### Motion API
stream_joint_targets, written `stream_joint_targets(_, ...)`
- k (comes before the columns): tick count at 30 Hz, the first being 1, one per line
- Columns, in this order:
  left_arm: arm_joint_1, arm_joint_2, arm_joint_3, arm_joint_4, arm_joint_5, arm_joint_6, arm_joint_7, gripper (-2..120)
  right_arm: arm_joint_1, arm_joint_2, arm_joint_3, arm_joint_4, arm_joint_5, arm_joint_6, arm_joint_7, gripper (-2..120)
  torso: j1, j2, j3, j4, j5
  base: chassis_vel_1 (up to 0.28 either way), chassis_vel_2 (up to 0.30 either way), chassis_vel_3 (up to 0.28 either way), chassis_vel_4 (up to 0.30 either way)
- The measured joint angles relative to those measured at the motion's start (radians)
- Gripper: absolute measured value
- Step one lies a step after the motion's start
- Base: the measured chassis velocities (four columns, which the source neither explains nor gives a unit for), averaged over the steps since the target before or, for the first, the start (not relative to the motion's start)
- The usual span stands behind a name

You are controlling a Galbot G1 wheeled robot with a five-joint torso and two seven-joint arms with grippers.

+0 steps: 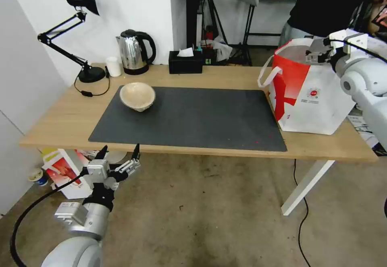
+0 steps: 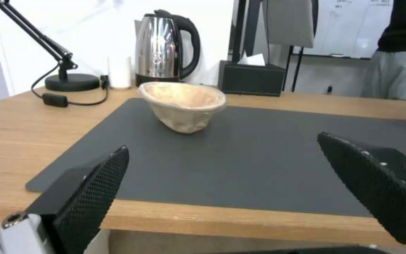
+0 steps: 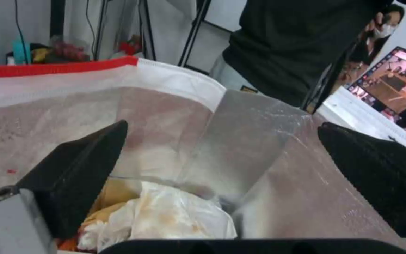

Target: Pick up the trash from the table and place it into the takeout bag.

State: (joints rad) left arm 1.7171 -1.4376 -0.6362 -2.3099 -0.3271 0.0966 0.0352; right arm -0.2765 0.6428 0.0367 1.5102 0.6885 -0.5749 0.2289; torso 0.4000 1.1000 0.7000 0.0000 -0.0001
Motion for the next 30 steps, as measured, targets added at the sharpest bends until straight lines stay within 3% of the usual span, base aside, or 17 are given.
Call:
stream_joint_targets(14,0.005,0.002,-0.004,-0.007,-0.005,0.001,-0.005,100,-0.053,-0.007,0.088,0.093,0.111,0.016,0.044,100,0.000,0.000,0.000,0.0000,0.0000,0.000,0.000,0.000,0.000)
stream_joint_targets(19,0.006,0.001,-0.006,-0.009,-0.005,0.001,-0.005,100,-0.129,-0.008,0.161,0.182,0.194,0.087,0.083,100,0.000,0.000,0.000,0.0000,0.0000,0.000,0.000,0.000,0.000)
stream_joint_targets(23,0.007,-0.006,-0.003,-0.014,-0.004,0.001,-0.003,100,-0.284,0.006,0.275,0.336,0.241,0.297,0.093,100,0.000,0.000,0.000,-0.0001,0.0000,0.000,0.000,0.000,0.000)
stream_joint_targets(24,0.007,-0.006,-0.003,-0.014,-0.004,0.001,-0.003,100,-0.284,0.006,0.275,0.336,0.241,0.297,0.093,100,0.000,0.000,0.000,-0.0001,0.0000,0.000,0.000,0.000,0.000)
stream_joint_targets(27,0.009,-0.006,-0.005,-0.015,-0.004,0.001,-0.003,100,-0.412,0.036,0.358,0.471,0.253,0.436,0.105,100,0.000,0.000,0.000,-0.0003,-0.0001,0.000,0.000,0.000,0.000)
stream_joint_targets(30,0.014,-0.008,-0.008,-0.018,-0.004,0.001,-0.002,100,-0.478,0.064,0.383,0.558,0.236,0.490,0.148,100,0.000,0.000,0.000,-0.0001,0.0000,0.000,0.000,0.000,0.000)
